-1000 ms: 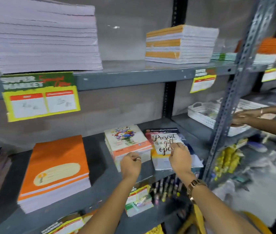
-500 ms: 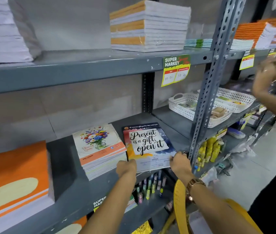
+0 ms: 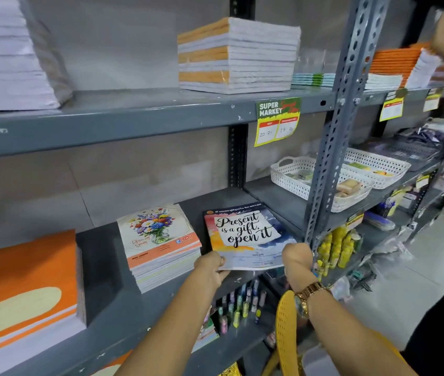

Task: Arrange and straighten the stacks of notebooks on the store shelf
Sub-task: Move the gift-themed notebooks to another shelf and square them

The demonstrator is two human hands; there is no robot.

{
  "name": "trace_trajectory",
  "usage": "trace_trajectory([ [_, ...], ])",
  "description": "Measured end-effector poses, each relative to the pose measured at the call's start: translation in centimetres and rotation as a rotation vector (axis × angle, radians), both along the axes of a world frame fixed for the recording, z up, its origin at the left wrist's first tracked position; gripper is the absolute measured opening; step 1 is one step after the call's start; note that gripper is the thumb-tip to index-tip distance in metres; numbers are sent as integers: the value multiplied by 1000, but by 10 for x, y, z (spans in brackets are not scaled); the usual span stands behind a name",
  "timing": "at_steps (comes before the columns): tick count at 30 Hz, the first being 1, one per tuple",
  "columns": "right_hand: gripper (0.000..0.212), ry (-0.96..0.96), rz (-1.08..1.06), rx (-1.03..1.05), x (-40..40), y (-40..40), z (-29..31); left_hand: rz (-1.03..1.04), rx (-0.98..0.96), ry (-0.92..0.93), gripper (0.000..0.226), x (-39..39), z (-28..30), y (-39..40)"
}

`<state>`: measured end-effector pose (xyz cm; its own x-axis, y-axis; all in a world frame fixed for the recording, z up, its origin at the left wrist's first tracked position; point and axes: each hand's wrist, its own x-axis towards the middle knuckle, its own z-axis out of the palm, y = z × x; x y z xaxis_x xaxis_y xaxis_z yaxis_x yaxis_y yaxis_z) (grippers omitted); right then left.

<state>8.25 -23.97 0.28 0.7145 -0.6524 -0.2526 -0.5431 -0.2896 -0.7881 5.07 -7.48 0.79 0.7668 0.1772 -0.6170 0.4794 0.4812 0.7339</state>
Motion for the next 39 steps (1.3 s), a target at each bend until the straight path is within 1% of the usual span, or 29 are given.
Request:
trace_trajectory([
  [2,36,-30,-18,1,-5,-1,11,8,-11,-38,31,-3,7,-2],
  [4,36,-57,-32,-3,-11,-1,22,7,-21,-73,33,-7,14,-2],
  [9,37,-138,-21,7,-31,12,49,-7,-36,-150,27,-29,36,15],
  [12,36,-183,16,25,-45,35,64,22,-15,-207,38,-46,52,39],
  [14,36,-193,37,32,-54,53,71,42,4,-219,41,-57,59,57],
  [19,36,-226,139,94,-80,117,78,140,21,-253,42,-95,65,124],
  [24,36,-248,255,140,-114,191,81,259,71,-284,36,-140,69,192],
  [26,38,-242,293,155,-127,221,82,305,78,-269,31,-158,69,220],
  [28,39,-236,360,184,-143,256,83,366,87,-255,34,-182,68,254],
  [31,35,-228,448,222,-165,305,80,466,102,-258,38,-215,67,297],
  [34,36,-221,531,254,-186,350,74,551,133,-247,22,-247,67,337],
  [39,33,-194,706,318,-222,420,69,669,183,-217,21,-299,64,404],
])
